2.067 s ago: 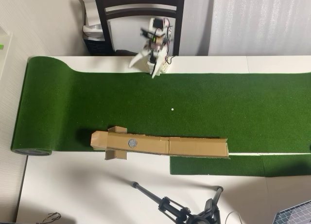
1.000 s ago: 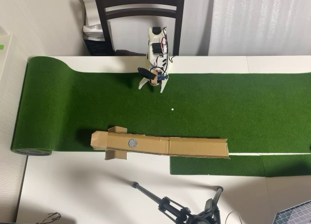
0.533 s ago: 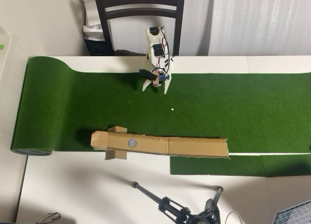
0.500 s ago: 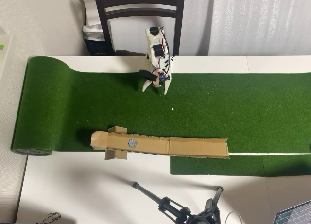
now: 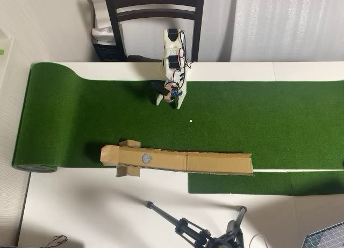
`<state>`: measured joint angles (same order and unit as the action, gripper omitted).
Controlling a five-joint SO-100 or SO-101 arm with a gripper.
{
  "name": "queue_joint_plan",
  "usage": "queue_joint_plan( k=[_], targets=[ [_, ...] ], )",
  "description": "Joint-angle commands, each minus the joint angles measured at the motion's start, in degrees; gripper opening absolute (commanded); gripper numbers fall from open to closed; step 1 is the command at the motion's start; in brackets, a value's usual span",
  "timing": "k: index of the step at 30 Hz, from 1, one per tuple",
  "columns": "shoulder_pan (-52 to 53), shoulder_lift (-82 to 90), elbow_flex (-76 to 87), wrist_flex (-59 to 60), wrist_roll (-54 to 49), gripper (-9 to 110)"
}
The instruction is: Pick up the golf ball and place it on the gray mark at the back.
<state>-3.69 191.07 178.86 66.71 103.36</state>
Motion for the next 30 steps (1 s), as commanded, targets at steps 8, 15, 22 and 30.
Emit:
queue_joint_plan(
  k=[8,15,22,30],
  targets=[
    [0.0,5.36,3.87,5.19,0.53,6],
    [0.62,5.36,3.96,5.19,0.53,0],
    [0.18,5.19,4.48,5.1,-0.35,0],
    [0.79,5.19,4.48,5.1,-0.35,0]
  ],
)
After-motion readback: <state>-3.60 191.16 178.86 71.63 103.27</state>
